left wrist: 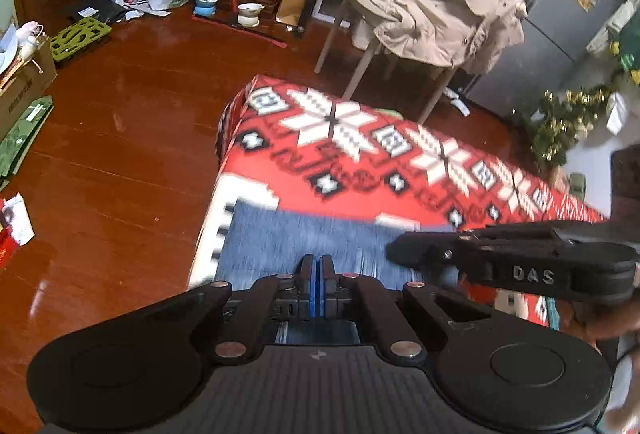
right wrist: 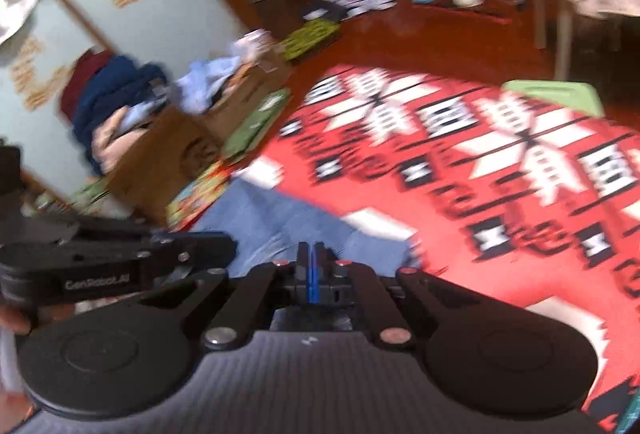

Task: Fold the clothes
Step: 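Lower the shorts onto the blanket beside the mat with both grippers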

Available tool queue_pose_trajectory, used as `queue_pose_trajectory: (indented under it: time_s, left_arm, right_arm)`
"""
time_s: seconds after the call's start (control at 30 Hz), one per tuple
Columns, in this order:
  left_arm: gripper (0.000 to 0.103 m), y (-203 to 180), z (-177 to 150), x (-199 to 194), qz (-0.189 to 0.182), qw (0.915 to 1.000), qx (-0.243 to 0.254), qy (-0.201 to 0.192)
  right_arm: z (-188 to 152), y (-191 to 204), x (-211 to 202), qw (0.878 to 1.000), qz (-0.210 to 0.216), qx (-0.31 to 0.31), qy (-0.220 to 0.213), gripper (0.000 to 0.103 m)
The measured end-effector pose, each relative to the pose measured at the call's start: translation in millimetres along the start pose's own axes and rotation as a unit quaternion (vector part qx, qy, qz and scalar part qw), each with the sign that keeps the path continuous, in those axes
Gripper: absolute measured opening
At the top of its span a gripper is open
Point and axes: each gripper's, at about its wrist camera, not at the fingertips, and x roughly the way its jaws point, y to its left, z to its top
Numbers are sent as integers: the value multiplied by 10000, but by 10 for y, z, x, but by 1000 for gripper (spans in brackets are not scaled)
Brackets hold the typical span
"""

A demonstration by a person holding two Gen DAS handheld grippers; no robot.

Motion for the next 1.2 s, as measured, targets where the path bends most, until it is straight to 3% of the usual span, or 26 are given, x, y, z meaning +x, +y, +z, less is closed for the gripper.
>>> queue_pose_trajectory:
  time_s: [0.13,0.23,0.3,0.43,0.7,0.87,1.07,1.2]
  left_arm:
    - [2,-12,178,126,83,9999,-105,-26]
    - [2,-53,221,162,-145,9997,-213,-14]
    - [2,-123,223,203,-248,9996,-104,92]
    - [2,-271,186,328,-103,9991,274,320]
    - [2,-188,243,425,-256,9988,-363,202]
    - [2,-295,356,204,-394,9987,-318,-12]
    - [2,-229,437,-241,-3,9999,127,-30]
    - [2,21,344,-293,257,9996,36,90]
  right_arm:
    - [186,-67,-103,9999,2,12,-112,1]
    - [269,-124,-124,10000,81,52,-24,1]
    - [250,-158,-72,9998,111,83,150,1]
    - [168,-237,22,9998,37,48,215,0]
    - [120,-445,-145,9996,-76,264,78,0]
    - [169,-500,-384,9993,-191,321,-55,2]
    - [215,-277,-555,9999,120,26,-41,2]
    - [212,-38,-439,9995,286,-116,30,2]
